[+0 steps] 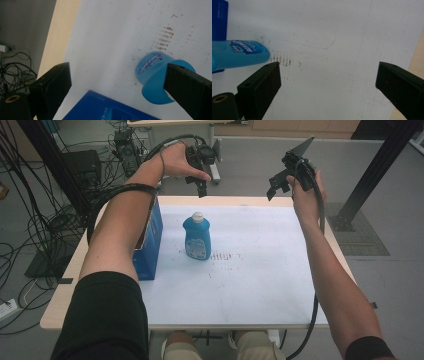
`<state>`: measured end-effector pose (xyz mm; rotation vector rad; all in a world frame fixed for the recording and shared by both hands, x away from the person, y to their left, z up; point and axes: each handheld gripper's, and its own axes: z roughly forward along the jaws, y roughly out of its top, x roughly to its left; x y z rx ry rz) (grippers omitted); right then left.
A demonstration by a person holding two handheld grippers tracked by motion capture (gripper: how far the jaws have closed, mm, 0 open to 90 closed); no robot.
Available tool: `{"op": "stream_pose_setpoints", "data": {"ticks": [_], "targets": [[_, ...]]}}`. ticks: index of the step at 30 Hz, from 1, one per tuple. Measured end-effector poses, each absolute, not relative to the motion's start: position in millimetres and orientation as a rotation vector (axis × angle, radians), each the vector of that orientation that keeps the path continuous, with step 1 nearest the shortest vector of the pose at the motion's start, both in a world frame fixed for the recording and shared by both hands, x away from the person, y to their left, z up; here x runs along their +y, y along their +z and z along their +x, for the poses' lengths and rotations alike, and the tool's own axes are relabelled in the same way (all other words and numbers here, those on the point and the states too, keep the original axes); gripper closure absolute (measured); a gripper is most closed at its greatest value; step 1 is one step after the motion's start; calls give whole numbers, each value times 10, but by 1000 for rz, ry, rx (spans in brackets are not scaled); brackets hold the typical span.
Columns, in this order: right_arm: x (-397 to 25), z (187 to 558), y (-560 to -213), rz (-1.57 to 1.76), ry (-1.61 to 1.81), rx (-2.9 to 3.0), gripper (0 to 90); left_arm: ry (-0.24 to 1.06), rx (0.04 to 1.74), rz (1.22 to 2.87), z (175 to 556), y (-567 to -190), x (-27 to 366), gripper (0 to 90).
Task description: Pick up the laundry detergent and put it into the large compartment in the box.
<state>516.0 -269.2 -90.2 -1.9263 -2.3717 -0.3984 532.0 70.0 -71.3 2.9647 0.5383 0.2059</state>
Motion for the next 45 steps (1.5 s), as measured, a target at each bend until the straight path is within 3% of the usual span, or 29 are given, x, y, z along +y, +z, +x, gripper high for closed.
{"op": "stream_pose_setpoints", "data": {"ticks": [45], "targets": [[-2680,5161,-900,-1918,-396,-2372,55,200,534,2954,5289,-687,743,82]]}}
